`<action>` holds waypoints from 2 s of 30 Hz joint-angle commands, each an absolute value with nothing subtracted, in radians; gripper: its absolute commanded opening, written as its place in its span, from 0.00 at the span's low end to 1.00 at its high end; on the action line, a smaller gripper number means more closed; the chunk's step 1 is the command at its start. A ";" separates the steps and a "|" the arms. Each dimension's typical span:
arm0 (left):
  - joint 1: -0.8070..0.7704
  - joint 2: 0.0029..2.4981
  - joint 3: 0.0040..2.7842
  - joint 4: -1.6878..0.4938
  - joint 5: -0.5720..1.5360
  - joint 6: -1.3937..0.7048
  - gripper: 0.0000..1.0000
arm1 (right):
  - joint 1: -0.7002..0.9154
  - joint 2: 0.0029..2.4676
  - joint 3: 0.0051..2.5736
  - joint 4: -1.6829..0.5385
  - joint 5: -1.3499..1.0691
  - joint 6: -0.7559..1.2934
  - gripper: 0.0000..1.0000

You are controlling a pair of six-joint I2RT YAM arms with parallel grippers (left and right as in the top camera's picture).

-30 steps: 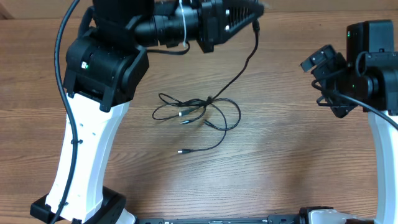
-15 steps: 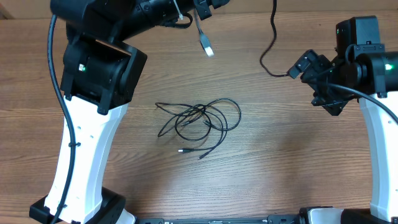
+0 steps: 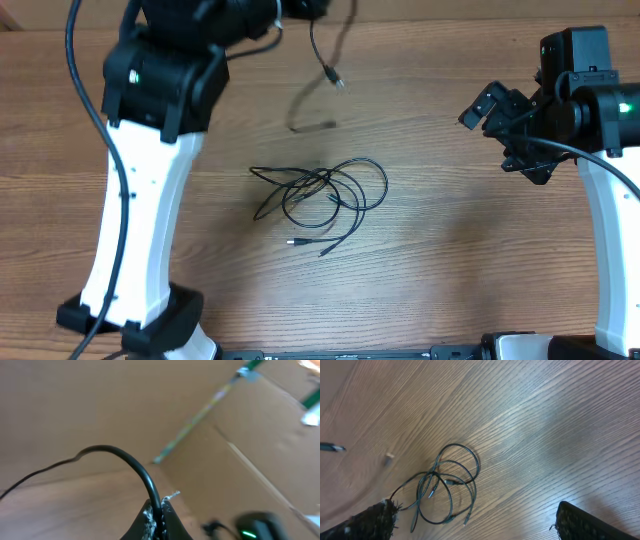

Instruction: Untangle cables

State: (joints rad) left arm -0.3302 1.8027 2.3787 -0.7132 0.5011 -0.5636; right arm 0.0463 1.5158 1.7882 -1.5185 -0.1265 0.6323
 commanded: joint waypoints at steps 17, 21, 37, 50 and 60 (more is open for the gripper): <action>-0.212 2.090 2.386 -0.473 0.566 -0.379 0.04 | 0.044 1.517 1.596 -1.426 -0.133 0.623 1.00; -0.161 2.139 2.386 -0.519 0.567 -0.319 0.04 | 0.044 1.517 1.537 -1.370 -0.133 0.623 1.00; 0.295 2.315 2.386 -0.644 0.584 -0.162 0.04 | 0.044 1.517 1.493 -1.349 -0.133 0.623 1.00; 0.601 2.329 2.386 -0.685 0.297 -0.026 1.00 | 0.044 1.517 1.493 -1.443 -0.133 0.623 1.00; 0.596 2.330 2.382 -0.904 0.344 -0.026 0.68 | 0.044 1.517 1.493 -1.435 -0.133 0.623 1.00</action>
State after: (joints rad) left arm 0.6270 2.3276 2.3775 -0.8772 0.3229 -0.0475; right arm 0.0463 1.5162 1.4967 -1.4399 -0.1276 0.6277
